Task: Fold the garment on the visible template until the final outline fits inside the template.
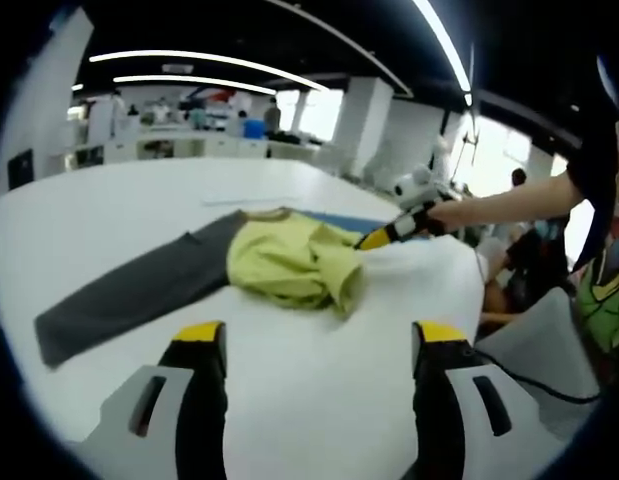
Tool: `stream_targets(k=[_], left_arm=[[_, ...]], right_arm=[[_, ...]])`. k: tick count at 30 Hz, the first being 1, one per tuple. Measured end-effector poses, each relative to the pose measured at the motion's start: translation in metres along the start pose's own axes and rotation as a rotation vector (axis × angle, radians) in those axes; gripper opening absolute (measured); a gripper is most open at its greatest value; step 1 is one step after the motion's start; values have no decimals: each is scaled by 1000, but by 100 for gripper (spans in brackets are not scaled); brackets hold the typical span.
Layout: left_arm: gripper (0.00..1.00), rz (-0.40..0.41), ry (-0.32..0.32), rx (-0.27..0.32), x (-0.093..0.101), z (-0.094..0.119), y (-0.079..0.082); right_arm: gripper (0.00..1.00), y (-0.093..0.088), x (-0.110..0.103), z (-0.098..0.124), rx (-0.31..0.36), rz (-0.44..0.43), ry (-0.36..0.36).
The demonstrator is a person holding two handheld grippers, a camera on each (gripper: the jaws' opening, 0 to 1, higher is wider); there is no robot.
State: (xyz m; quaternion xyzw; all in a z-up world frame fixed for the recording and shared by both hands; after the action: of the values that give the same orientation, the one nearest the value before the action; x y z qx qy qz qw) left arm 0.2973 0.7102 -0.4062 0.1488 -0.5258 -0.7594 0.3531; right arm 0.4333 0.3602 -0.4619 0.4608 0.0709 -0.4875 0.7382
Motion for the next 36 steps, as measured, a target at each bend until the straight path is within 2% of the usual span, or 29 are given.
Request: stream_targets(k=[2, 5, 8, 10, 12, 13, 18, 25, 31, 36], left_arm=[[71, 2, 2, 0, 0, 0, 0], [71, 4, 5, -1, 0, 1, -1], [72, 3, 10, -1, 0, 2, -1], [72, 6, 14, 0, -1, 3, -1], [72, 8, 16, -1, -1, 3, -2], [72, 7, 18, -1, -1, 3, -2], [72, 8, 17, -2, -2, 3, -2], [71, 10, 18, 4, -2, 2, -1], [71, 10, 18, 5, -2, 2, -1], [71, 10, 29, 5, -3, 3, -1]], right_arm=[[26, -1, 1, -1, -1, -3, 1], [27, -1, 6, -3, -6, -13, -15], [20, -2, 11, -4, -11, -42, -24], [14, -2, 13, -4, -18, -91, -19], [2, -2, 12, -3, -12, -88, -16], [0, -2, 13, -3, -14, -88, -20], [0, -2, 12, 0, -11, -91, -31], [0, 2, 7, 16, 10, -80, -21], [0, 1, -4, 39, 27, -75, -11], [0, -4, -14, 68, 38, -62, -10]])
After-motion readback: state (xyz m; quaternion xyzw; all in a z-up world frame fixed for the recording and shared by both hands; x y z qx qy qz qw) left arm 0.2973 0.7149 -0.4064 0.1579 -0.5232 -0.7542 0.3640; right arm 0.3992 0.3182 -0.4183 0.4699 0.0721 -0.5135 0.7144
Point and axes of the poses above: the point that each gripper's makers call its tool centre point, and the gripper's own axes: z roughly backward along the fingers, x roughly to its right, y roughly out of its top, the point moved 9 cm from there along z, roughly backward along the fingers, and after that the axes turned 6 degrees about -z, right-handed, at the moved point
